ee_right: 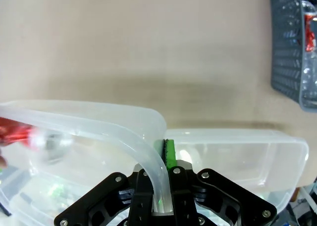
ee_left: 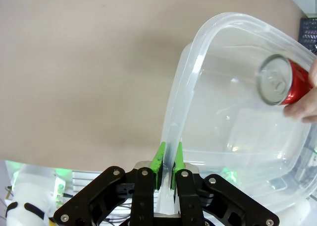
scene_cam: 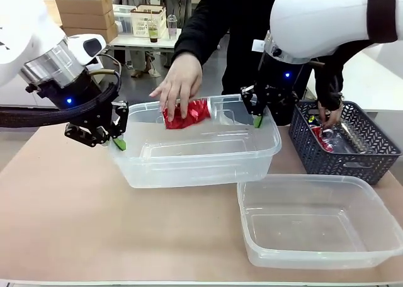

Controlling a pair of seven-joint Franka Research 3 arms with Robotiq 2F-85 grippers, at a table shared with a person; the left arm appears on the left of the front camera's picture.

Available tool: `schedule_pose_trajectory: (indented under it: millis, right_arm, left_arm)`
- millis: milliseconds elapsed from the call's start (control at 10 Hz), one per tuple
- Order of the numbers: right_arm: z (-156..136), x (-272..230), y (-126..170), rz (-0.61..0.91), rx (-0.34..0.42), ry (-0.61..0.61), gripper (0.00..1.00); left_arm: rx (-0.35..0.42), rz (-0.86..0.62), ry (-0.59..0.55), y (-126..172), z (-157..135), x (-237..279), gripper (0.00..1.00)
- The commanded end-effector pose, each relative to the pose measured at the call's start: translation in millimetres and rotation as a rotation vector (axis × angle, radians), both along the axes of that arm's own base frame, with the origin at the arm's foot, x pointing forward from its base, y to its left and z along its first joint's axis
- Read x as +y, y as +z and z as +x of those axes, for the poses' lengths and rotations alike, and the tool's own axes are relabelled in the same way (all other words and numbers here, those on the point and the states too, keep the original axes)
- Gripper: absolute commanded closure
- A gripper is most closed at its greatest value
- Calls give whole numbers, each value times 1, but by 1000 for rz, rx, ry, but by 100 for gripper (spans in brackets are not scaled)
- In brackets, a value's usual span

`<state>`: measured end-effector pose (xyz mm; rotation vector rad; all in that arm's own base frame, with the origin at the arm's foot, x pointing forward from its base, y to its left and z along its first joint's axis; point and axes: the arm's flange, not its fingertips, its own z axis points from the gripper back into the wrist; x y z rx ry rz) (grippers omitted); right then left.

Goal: Sort the waste into each basket.
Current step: Offer the picked Organizing box to the human.

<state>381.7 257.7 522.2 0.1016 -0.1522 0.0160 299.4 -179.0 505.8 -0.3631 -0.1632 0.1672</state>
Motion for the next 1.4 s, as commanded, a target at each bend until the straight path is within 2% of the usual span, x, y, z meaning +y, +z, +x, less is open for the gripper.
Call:
schedule_pose_trajectory:
  millis: [0,1300]
  right_arm:
    - [-3,2,-2,-9,-1,-12,95]
    - [-3,2,-2,-9,-1,-12,95]
  left_arm:
    - [-23,-27,47,5,1,2,94]
    - [-23,-27,47,5,1,2,94]
